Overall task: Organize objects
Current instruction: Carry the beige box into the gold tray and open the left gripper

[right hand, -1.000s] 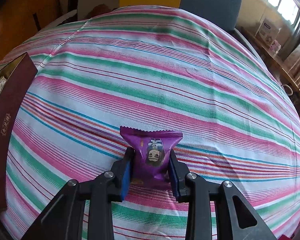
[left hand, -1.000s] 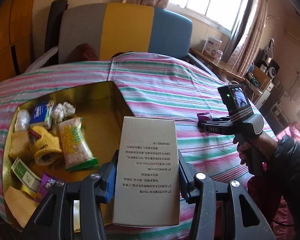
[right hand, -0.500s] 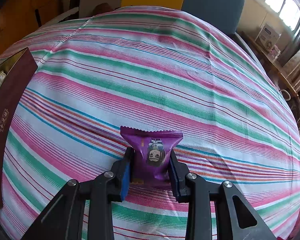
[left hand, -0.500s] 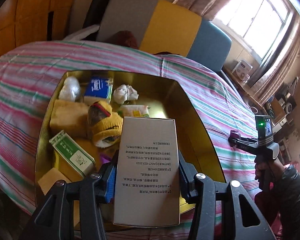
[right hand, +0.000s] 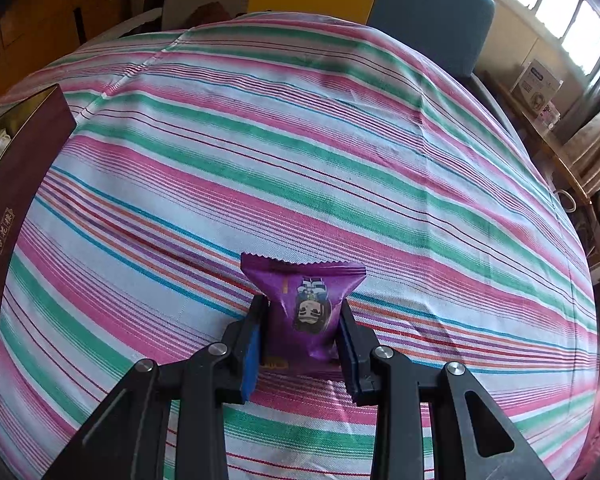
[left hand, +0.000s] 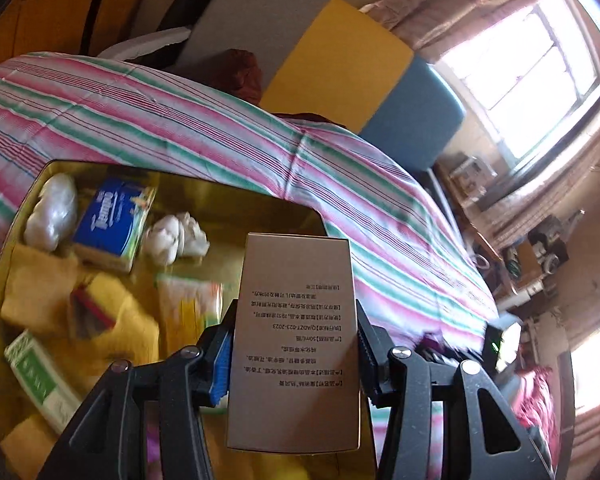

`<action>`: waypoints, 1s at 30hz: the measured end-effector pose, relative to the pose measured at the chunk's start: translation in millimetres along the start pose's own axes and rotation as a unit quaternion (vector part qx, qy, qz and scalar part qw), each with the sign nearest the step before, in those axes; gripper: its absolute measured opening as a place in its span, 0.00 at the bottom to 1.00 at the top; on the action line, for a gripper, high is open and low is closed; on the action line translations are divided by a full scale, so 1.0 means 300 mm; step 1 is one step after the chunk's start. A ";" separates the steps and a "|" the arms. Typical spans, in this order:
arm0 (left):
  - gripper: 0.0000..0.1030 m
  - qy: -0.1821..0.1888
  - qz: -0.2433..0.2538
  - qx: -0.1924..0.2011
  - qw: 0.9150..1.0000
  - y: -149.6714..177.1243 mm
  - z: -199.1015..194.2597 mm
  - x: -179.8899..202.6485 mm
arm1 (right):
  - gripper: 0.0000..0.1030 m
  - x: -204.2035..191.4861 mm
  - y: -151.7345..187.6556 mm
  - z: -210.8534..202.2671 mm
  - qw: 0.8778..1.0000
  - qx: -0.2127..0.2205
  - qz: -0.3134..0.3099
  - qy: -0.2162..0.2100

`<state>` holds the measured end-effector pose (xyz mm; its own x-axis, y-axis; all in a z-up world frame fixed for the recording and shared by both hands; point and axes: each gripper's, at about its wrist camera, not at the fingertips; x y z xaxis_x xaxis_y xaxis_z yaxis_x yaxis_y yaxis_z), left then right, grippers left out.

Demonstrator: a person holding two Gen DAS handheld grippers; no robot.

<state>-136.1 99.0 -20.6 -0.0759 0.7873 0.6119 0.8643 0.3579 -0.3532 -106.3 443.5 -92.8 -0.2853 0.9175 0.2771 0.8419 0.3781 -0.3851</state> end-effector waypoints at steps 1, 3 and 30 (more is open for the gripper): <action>0.49 -0.003 -0.004 0.001 1.000 -0.014 0.027 0.005 | 0.33 -0.002 -0.001 0.000 1.000 -0.001 -0.001 0.001; 0.49 -0.019 -0.004 0.010 1.000 -0.039 0.074 0.014 | 0.33 -0.007 -0.004 0.000 1.000 -0.002 -0.004 0.004; 0.65 -0.102 0.093 0.037 0.990 0.007 0.089 0.059 | 0.33 -0.010 -0.013 -0.008 1.000 0.001 -0.008 0.000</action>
<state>-148.8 127.0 -29.3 -0.0230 0.9252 0.3788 0.8346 0.2263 -0.5022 -107.7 439.0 -90.1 -0.2977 0.9116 0.2836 0.8367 0.3922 -0.3823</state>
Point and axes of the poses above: each gripper's, at about its wrist camera, not at the fingertips, and z roughly the way its jaws point, x to its right, y to its underside, and after that the axes turned 14 degrees about -z, right-handed
